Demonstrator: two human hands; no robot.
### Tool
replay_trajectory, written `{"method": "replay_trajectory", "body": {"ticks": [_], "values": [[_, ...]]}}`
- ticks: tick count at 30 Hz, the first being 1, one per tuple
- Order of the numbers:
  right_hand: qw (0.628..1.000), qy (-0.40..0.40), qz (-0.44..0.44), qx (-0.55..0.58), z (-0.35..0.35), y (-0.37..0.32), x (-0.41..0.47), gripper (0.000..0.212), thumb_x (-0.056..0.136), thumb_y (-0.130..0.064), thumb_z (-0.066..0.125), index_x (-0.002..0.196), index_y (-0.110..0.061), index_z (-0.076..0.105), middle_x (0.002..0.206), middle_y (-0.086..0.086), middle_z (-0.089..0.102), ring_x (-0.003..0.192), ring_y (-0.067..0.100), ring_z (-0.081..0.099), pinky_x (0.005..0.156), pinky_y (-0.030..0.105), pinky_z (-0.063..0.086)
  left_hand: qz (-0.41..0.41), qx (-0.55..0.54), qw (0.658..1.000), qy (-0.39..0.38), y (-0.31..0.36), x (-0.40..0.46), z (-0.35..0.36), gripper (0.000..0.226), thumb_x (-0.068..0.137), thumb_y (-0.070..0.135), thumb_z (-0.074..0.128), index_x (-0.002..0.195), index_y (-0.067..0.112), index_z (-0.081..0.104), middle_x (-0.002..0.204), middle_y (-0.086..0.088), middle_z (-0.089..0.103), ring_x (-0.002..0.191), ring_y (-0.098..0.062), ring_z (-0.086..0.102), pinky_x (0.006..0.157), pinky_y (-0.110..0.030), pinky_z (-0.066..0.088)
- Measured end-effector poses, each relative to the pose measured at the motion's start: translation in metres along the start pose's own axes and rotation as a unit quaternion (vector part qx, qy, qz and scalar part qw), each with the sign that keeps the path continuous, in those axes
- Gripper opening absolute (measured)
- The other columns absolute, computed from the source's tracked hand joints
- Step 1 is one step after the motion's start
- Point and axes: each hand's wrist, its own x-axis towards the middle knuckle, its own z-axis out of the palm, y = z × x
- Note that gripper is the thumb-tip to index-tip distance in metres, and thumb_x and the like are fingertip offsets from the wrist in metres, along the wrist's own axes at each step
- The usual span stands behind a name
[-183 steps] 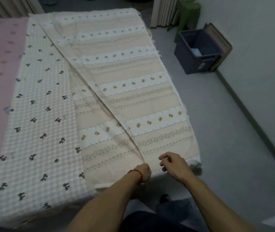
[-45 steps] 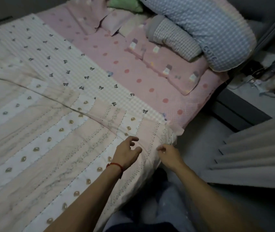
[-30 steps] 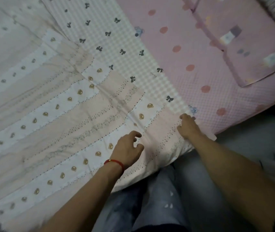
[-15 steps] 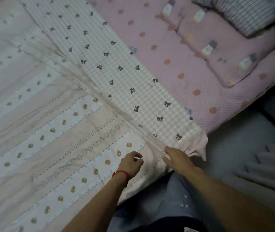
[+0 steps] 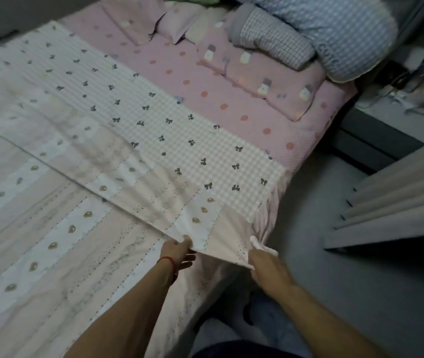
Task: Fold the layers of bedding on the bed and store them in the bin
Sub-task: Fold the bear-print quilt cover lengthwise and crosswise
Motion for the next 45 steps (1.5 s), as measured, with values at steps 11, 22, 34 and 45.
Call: {"method": "replay_trajectory", "body": {"ticks": [11,22,34,45], "values": [[1.000,-0.003,-0.005,0.021,0.080,-0.036,-0.091,0.033,0.093,0.009,0.041,0.115,-0.013,0.052,0.122,0.010,0.058,0.109,0.029,0.056,0.098,0.044,0.042,0.023,0.066,0.990,0.122,-0.088,-0.074,-0.078,0.039,0.098,0.037,0.063,0.090,-0.002,0.064,0.093,-0.021,0.073,0.077,-0.029,0.070,0.077,-0.045,0.062],[0.992,0.014,0.043,0.120,0.181,-0.081,-0.159,0.019,0.102,-0.007,0.048,0.119,-0.012,0.055,0.118,0.011,0.058,0.109,0.030,0.059,0.086,0.038,0.045,-0.006,0.158,0.984,0.085,-0.128,-0.088,-0.137,0.039,0.100,0.033,0.061,0.102,-0.006,0.065,0.092,-0.021,0.074,0.078,-0.031,0.070,0.080,-0.045,0.062],[0.936,-0.007,0.274,0.222,0.280,-0.219,-0.193,0.021,0.098,-0.025,0.054,0.116,-0.014,0.054,0.117,0.007,0.063,0.103,0.028,0.063,0.081,0.034,0.053,-0.171,0.272,0.941,-0.107,-0.221,-0.044,-0.244,0.033,0.103,0.030,0.053,0.125,0.006,0.057,0.117,-0.016,0.064,0.094,-0.034,0.063,0.083,-0.047,0.058],[0.524,0.011,0.411,0.746,0.362,-0.315,-0.056,0.044,0.097,-0.033,0.066,0.129,-0.004,0.057,0.115,0.014,0.062,0.107,0.030,0.063,0.082,0.039,0.061,0.173,0.729,0.662,0.029,-0.192,0.082,-0.302,0.098,0.089,0.038,0.067,0.153,0.056,-0.005,0.165,0.005,-0.026,0.151,-0.042,-0.018,0.116,-0.071,0.017]]}}
